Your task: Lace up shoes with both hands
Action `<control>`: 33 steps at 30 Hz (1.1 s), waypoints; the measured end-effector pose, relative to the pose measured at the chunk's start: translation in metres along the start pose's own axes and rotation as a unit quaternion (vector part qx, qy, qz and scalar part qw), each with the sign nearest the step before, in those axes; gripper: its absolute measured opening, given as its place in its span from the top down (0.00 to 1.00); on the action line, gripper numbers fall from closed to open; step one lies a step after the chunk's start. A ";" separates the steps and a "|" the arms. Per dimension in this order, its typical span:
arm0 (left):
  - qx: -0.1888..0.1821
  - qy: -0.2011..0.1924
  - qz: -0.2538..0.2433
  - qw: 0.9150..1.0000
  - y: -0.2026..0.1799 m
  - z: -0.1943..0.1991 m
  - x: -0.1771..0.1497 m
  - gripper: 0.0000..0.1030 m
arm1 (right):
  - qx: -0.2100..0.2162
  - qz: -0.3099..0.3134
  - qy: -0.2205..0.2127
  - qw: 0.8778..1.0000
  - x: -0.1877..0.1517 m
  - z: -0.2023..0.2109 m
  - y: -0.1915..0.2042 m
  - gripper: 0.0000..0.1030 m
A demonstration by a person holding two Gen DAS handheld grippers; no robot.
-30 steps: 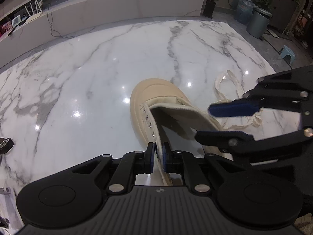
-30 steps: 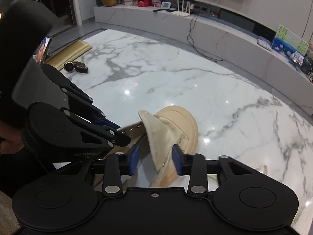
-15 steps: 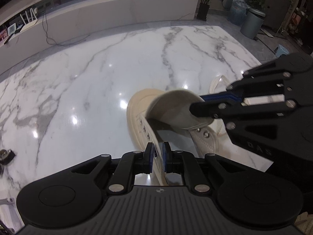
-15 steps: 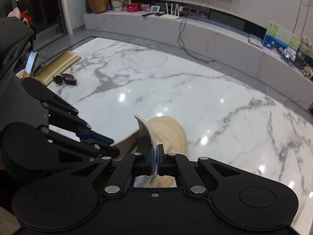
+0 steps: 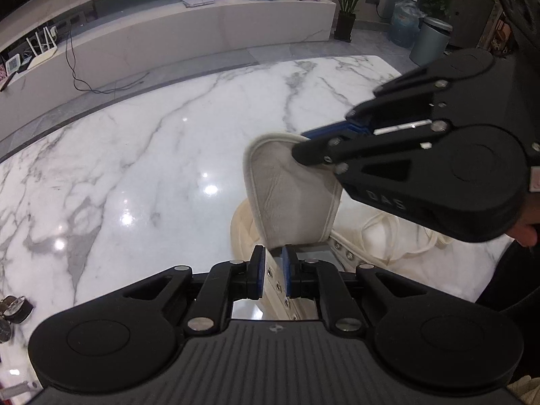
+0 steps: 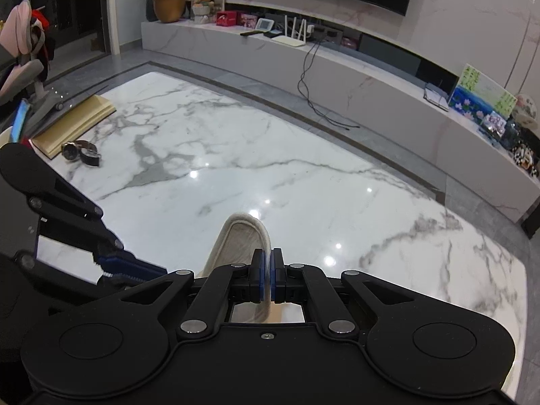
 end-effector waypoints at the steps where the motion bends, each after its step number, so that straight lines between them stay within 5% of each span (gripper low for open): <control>1: -0.001 0.002 0.000 1.000 0.001 -0.003 0.001 0.90 | 0.000 0.001 0.002 1.000 0.001 -0.005 -0.002 0.98; 20: -0.015 0.031 0.006 0.999 0.015 -0.043 0.007 0.89 | 0.041 -0.027 0.067 0.997 -0.026 -0.084 -0.018 0.98; 33: -0.036 0.048 0.018 0.998 0.005 -0.015 -0.019 0.84 | 0.071 -0.069 0.012 0.995 -0.005 -0.012 -0.018 0.98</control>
Point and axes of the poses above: each gripper's, at about its wrist camera, not at the fingertips, and z roughly against the way its jaws point, y to its left, x to its top, the point moved 9 cm from there along -z, roughly the way its jaws point, and after that the axes turned 5 degrees about -y, right-handed, at the moved point
